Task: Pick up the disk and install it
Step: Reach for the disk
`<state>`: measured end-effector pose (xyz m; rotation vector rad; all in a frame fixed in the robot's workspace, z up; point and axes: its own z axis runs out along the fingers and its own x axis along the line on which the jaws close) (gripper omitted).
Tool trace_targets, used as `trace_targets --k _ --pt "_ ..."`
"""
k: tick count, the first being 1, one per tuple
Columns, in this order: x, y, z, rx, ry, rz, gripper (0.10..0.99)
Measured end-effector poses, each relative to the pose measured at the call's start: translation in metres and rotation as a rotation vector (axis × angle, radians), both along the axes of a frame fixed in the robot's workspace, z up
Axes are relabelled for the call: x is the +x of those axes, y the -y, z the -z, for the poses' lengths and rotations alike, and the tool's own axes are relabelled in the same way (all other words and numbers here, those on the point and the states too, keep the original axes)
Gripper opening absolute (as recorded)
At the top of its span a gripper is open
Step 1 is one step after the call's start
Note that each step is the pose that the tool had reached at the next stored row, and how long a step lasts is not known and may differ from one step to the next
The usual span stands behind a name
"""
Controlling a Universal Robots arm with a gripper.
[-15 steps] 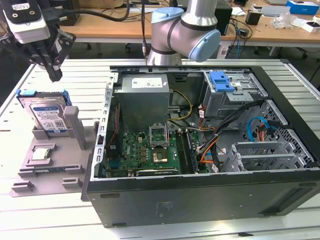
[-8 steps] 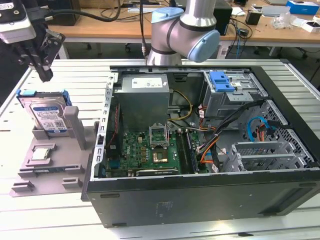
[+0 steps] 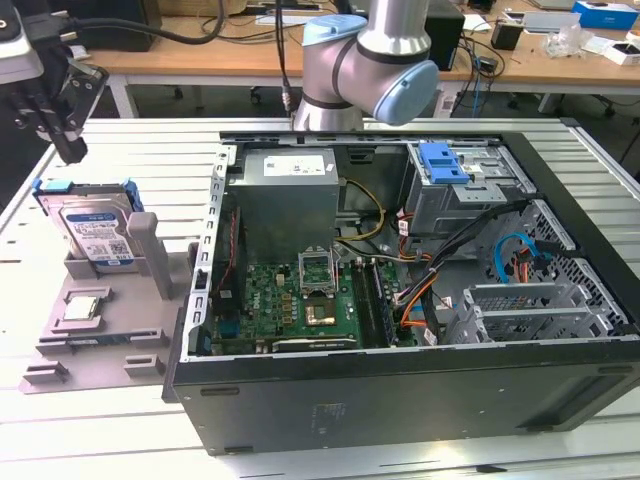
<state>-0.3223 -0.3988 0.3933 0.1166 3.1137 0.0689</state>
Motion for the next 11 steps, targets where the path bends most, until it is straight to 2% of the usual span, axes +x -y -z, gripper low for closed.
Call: trace_targets --k 11 --pt "-0.0226 0.0 0.0 0.0 0.0 0.0 0.106"
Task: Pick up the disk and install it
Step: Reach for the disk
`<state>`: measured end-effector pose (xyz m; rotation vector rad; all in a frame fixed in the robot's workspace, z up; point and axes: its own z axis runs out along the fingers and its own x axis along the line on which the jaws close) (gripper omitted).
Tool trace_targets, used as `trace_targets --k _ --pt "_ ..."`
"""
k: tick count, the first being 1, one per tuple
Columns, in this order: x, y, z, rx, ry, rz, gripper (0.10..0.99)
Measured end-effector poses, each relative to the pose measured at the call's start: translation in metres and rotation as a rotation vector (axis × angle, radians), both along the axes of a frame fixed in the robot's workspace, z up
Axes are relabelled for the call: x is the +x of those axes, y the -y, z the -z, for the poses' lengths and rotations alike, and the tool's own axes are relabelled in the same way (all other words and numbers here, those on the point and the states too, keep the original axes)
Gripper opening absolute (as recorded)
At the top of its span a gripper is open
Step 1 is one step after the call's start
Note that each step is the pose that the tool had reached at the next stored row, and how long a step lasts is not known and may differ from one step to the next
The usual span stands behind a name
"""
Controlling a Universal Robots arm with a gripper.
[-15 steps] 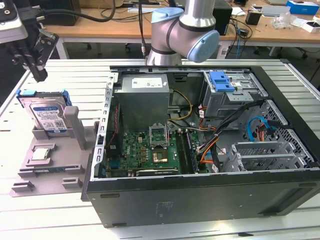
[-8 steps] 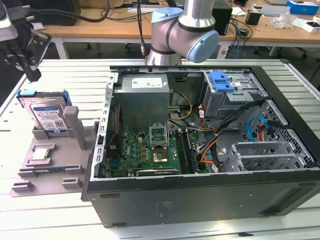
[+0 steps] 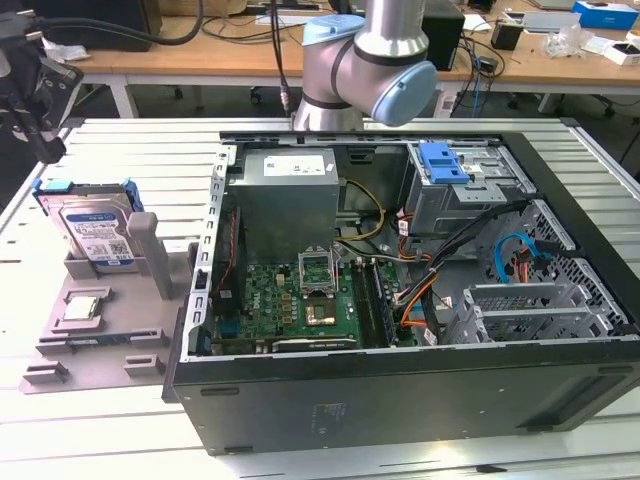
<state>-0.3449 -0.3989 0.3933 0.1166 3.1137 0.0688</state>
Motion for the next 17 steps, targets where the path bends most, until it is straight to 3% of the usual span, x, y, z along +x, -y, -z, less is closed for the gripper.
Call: trace_targets --k 13,17 --pt "-0.0271 -0.0003 0.0004 0.0 0.0 0.0 0.106" --pt "-0.0283 -0.0002 0.0005 0.0 0.0 0.0 0.106"
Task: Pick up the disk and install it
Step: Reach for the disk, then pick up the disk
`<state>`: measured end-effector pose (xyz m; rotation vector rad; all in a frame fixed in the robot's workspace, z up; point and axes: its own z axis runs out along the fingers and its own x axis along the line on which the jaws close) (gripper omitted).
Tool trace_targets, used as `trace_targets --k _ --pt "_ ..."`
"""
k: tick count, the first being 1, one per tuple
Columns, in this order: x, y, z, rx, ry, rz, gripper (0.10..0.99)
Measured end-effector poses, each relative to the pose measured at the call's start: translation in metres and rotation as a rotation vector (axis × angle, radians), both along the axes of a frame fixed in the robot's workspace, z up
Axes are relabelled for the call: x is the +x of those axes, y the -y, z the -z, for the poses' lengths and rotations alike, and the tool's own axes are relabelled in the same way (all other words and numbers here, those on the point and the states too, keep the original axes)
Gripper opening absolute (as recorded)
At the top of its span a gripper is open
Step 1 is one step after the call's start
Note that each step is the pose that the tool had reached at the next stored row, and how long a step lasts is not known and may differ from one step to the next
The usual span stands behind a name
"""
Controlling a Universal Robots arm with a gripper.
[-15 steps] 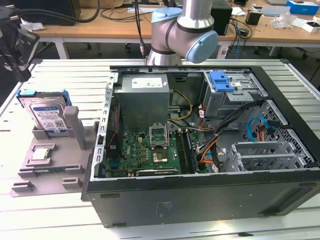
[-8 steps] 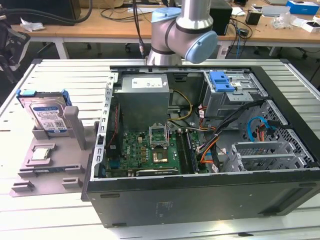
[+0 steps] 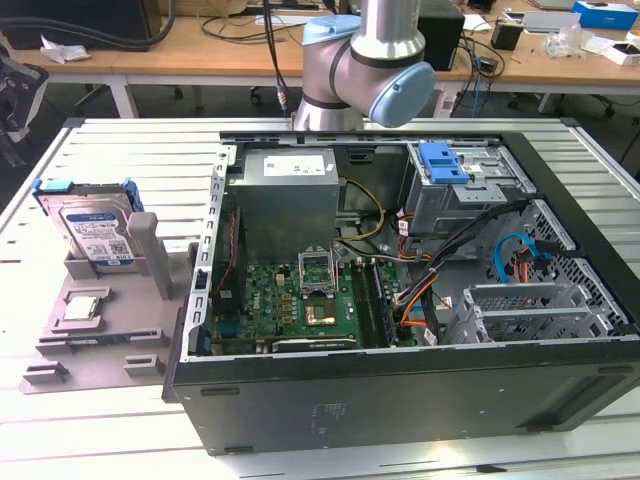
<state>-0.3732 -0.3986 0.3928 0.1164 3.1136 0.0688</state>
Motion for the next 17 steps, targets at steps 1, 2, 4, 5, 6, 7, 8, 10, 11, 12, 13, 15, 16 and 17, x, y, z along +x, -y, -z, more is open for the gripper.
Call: trace_targets --k 1,2,4,5,6,7,8,10,11,12,13,15,16,17 --pt "-0.0001 0.0 0.0 0.0 -0.0001 0.0 0.106" --pt "-0.0001 0.0 -0.0001 0.0 -0.0001 0.0 0.106" --pt "-0.0001 0.0 0.0 0.0 0.0 0.0 0.106" --pt "-0.0002 0.0 0.0 0.0 -0.0001 0.0 0.106" --pt "-0.0002 0.0 0.0 0.0 -0.0001 0.0 0.106" --pt "-0.0002 0.0 0.0 0.0 -0.0001 0.0 0.106" --pt "-0.0002 0.0 0.0 0.0 0.0 0.0 0.106" --pt "-0.0003 0.0 0.0 0.0 0.0 0.0 0.106" --pt "-0.0003 0.0 0.0 0.0 -0.0001 0.0 0.106" --pt "-0.0003 0.0 0.0 0.0 -0.0001 0.0 0.106" --pt "-0.0004 0.0 0.0 0.0 0.0 0.0 0.106" --pt "-0.0004 0.0 0.0 0.0 0.0 -0.003 0.106" --pt "-0.0004 -0.0001 0.0 0.0 0.0 -0.009 0.106" --pt "-0.0005 -0.0001 -0.0001 0.0 -0.0001 -0.017 0.106"
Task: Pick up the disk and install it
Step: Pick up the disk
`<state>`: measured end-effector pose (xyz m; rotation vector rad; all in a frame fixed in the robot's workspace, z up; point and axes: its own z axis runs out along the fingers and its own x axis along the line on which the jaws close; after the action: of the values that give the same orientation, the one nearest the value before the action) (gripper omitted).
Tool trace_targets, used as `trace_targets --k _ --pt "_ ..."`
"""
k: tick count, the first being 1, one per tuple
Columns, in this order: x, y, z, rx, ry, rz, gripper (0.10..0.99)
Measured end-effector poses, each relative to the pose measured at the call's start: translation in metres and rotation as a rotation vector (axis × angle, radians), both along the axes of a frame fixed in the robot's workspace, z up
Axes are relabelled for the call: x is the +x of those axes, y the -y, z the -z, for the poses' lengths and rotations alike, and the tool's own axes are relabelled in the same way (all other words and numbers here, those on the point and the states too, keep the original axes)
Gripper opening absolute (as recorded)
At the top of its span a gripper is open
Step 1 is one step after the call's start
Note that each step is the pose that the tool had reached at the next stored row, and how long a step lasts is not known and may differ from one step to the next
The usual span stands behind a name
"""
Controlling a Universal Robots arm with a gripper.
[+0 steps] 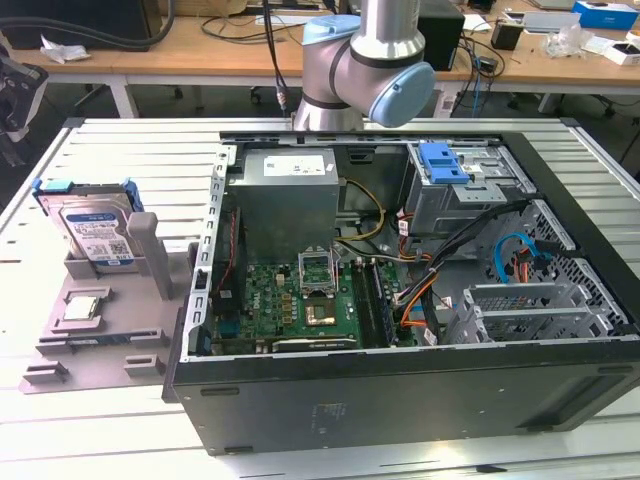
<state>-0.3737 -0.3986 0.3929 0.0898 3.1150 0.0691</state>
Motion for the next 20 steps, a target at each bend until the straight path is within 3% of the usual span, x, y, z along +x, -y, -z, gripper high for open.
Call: trace_targets --k 6,10,20 --pt "0.0 0.0 0.0 0.0 0.0 -0.077 0.106" --pt "0.0 0.0 0.0 0.0 0.0001 -0.173 0.106" --pt "0.0 0.0 0.0001 0.0 0.0001 -0.339 0.106"
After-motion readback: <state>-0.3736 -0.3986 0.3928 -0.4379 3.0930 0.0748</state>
